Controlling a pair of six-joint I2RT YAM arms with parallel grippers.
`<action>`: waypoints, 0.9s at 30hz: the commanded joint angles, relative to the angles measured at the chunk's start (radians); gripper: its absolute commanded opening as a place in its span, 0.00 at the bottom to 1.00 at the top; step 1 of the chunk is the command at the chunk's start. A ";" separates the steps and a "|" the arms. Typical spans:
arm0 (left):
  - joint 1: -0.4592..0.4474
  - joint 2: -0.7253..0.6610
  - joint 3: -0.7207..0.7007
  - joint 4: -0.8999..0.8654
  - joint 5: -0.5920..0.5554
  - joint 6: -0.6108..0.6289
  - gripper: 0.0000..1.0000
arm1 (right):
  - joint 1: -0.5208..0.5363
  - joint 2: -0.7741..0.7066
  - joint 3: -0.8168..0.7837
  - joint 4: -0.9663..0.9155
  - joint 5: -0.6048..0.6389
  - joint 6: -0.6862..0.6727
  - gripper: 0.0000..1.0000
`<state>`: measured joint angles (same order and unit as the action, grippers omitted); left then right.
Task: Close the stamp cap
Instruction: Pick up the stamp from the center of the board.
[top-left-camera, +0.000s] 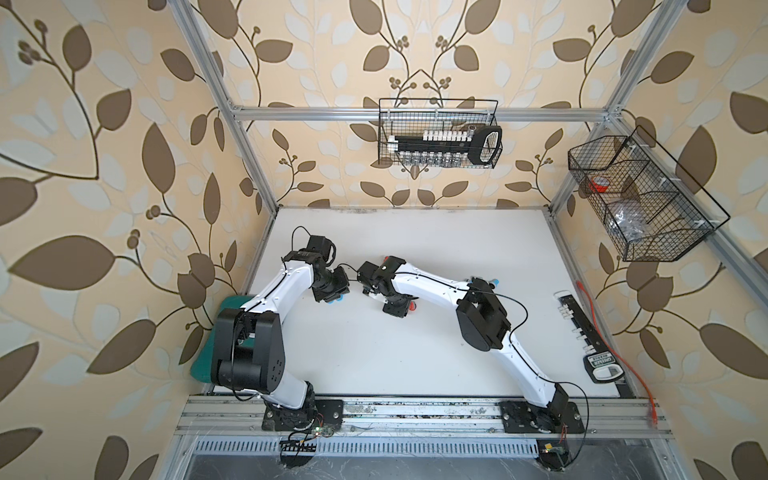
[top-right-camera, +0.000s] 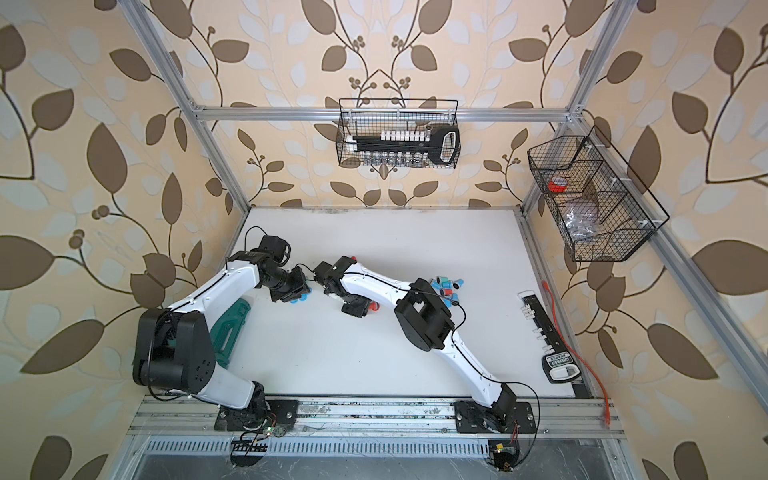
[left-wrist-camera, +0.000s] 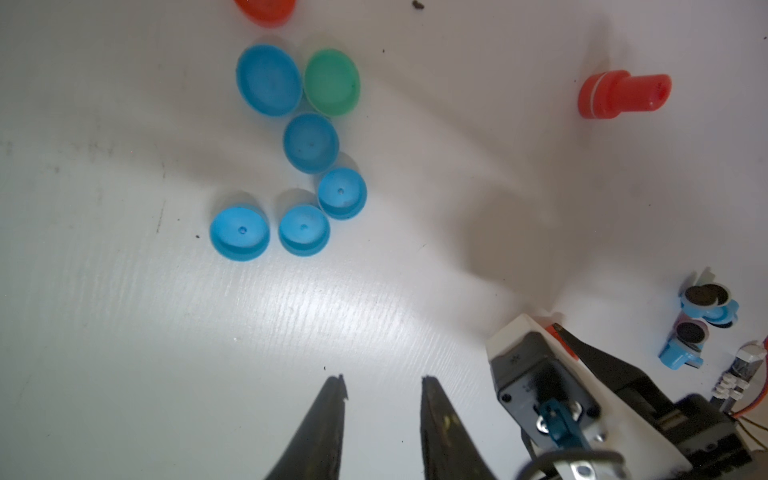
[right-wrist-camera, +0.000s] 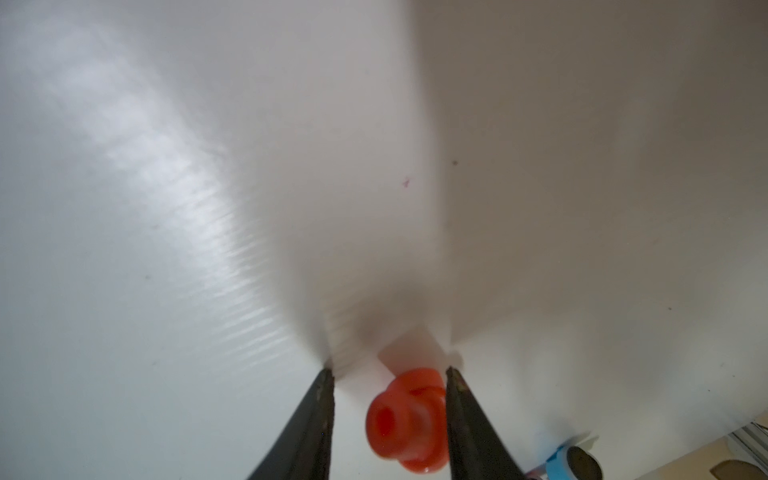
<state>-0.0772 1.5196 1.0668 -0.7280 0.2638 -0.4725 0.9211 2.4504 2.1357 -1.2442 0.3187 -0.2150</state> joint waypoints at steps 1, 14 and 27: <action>0.007 -0.019 -0.012 0.007 0.026 0.014 0.33 | 0.005 -0.017 0.018 -0.003 0.019 -0.012 0.39; 0.007 -0.020 -0.019 0.012 0.029 0.011 0.33 | 0.005 -0.028 0.010 -0.008 0.034 -0.012 0.26; 0.007 -0.016 -0.021 0.016 0.037 0.002 0.34 | 0.005 -0.051 0.009 -0.006 0.023 -0.003 0.15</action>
<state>-0.0772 1.5196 1.0550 -0.7189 0.2874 -0.4736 0.9211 2.4489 2.1357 -1.2446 0.3408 -0.2287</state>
